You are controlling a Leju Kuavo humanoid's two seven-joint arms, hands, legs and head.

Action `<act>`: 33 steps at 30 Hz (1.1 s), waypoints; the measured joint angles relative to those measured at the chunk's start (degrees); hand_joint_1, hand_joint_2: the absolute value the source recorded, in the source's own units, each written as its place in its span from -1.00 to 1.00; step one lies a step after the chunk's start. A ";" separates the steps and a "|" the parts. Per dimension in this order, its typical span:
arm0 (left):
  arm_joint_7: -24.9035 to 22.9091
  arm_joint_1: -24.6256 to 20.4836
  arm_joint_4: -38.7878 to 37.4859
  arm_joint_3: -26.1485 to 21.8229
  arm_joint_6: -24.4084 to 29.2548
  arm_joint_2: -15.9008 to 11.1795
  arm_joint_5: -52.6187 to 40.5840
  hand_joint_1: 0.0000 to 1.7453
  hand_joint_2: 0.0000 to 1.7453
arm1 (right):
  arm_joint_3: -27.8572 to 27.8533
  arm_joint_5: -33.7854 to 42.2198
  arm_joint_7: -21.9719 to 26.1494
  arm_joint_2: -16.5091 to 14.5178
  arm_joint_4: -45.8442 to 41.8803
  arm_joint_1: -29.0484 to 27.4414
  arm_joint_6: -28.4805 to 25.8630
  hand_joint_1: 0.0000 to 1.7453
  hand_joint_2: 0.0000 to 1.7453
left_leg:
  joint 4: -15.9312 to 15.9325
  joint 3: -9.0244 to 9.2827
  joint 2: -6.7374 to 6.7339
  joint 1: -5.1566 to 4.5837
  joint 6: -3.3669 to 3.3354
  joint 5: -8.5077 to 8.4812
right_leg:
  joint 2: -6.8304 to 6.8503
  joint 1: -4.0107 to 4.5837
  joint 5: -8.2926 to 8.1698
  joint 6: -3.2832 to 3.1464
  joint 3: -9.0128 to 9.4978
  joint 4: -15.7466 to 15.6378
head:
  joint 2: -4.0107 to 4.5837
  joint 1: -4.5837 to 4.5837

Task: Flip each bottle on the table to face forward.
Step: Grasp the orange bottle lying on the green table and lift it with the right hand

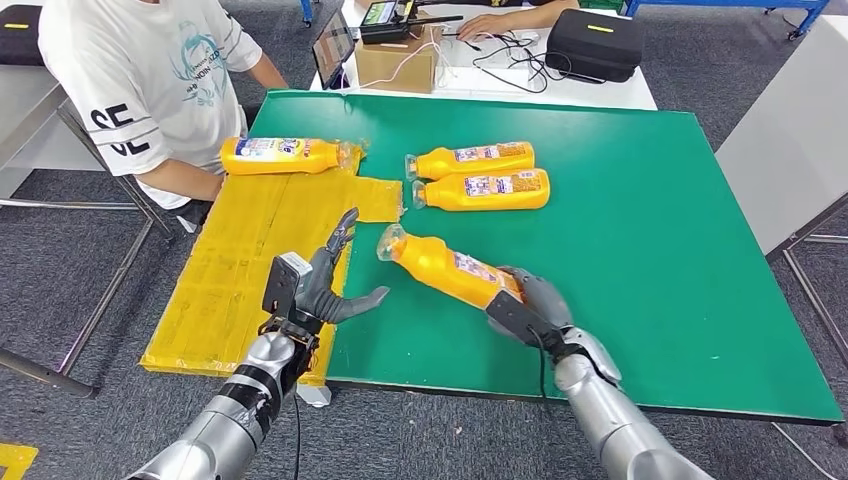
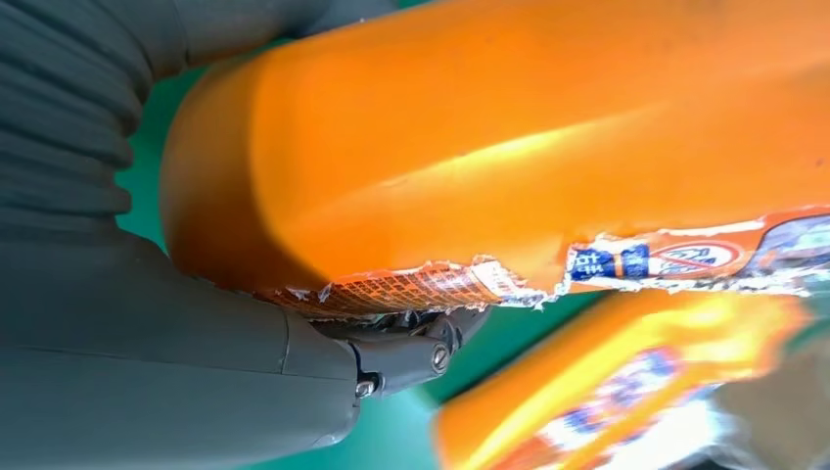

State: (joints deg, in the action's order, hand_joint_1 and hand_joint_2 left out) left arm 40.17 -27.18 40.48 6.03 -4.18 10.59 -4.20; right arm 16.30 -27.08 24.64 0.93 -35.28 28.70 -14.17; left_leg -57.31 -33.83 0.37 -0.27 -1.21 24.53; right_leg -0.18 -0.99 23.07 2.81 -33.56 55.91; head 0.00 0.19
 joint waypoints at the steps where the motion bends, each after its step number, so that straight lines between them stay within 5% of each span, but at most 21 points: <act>1: 0.00 -0.42 -0.62 0.00 0.21 0.04 0.01 -1.00 1.00 | -0.37 1.15 0.72 -1.26 -0.45 -0.32 -0.51 1.00 1.00 | 0.00 -0.07 0.04 0.00 0.01 -0.02 | 0.01 0.00 0.00 0.00 -0.05 0.02 | 0.00 0.00; 8: 0.01 -2.72 -4.30 0.01 0.91 0.46 0.40 -1.00 1.00 | -1.93 5.37 3.16 -6.78 -1.38 -0.61 -2.74 1.00 1.00 | -0.02 -0.29 0.07 -0.07 0.01 -0.03 | 0.02 -0.10 0.00 0.00 -0.23 0.00 | 0.00 -0.03; 19: -0.03 -4.65 -7.80 0.03 -3.41 0.99 1.77 -1.00 1.00 | -2.29 7.87 5.14 -10.55 -0.68 0.14 -4.28 1.00 1.00 | -0.02 -0.42 0.10 -0.08 0.01 -0.03 | 0.04 -0.12 0.00 0.00 -0.37 0.00 | -0.01 -0.02; 28: -3.79 -5.01 -8.62 1.95 -25.64 0.92 9.47 -1.00 1.00 | -1.75 9.64 7.41 -11.77 1.37 1.50 -3.32 1.00 1.00 | -0.02 -0.47 0.12 -0.08 0.01 -0.03 | 0.06 -0.12 0.00 0.01 -0.39 0.00 | 0.00 -0.03; 33: -4.87 -5.11 -8.53 3.23 -30.62 0.84 13.79 -1.00 1.00 | -0.90 10.42 8.34 -12.38 2.74 1.57 -1.99 1.00 1.00 | -0.02 -0.48 0.12 -0.08 0.01 -0.03 | 0.07 -0.12 0.00 0.00 -0.40 0.01 | 0.00 -0.02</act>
State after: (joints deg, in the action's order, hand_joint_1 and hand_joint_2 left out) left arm 35.30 -32.29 31.95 9.26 -34.80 11.43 9.59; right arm 15.39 -16.66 32.98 -11.45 -32.53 30.28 -16.16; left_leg -57.32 -34.30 0.49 -0.35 -1.20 24.50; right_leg -0.11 -1.11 23.07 2.81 -33.96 55.92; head 0.00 0.17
